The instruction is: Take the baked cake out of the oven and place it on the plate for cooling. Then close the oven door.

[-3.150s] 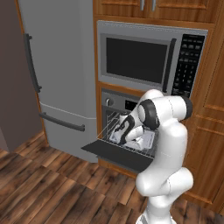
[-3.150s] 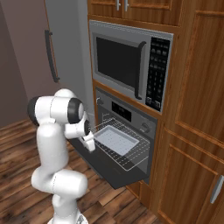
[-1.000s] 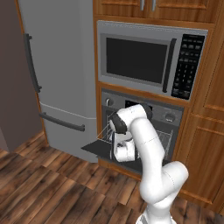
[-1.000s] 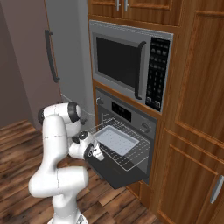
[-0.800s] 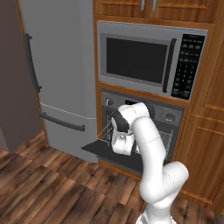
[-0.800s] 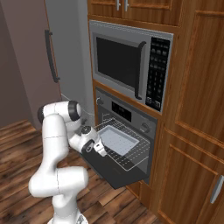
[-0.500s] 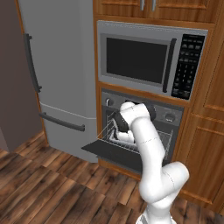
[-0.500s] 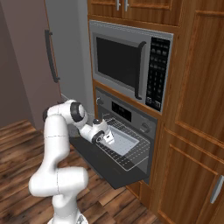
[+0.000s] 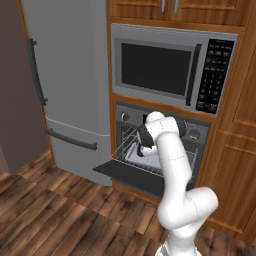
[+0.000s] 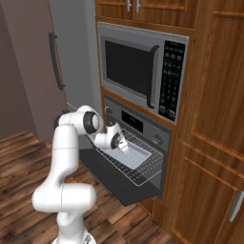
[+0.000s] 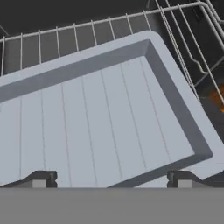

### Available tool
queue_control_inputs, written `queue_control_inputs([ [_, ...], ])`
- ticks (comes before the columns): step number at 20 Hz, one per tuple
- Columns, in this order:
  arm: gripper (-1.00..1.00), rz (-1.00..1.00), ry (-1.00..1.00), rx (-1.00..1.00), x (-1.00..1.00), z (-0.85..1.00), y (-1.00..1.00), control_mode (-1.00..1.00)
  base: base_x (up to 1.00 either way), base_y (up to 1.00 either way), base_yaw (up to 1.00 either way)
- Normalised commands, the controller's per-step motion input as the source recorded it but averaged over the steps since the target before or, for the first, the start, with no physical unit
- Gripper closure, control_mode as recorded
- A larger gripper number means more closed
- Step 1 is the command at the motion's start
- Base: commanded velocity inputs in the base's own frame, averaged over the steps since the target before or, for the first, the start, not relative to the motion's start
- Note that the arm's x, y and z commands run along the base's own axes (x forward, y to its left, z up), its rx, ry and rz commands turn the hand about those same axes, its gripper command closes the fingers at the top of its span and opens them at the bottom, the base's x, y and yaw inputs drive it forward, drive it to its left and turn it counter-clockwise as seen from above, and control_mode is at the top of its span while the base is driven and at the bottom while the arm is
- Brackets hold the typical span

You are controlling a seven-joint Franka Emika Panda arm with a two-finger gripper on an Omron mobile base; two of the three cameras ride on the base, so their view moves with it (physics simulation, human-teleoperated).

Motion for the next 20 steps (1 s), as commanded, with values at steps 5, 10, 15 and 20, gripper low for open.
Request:
queue_control_inputs([
  [5, -1.0, 0.0, 0.21, 0.0, -0.26, 0.0, 0.01, -1.0, 0.0, 0.0, 0.0],
  [10, -1.0, -0.01, 0.08, 0.0, -0.77, 0.0, -0.01, -1.0, 0.0, 0.0, 0.0],
  [15, -1.0, -0.02, 0.02, 0.02, -0.98, 0.0, -0.15, -1.0, 0.0, 0.0, 0.0],
  [20, -1.0, -0.05, 0.02, 0.04, -0.41, -0.18, -0.36, -1.0, 0.0, 0.0, 0.0],
])
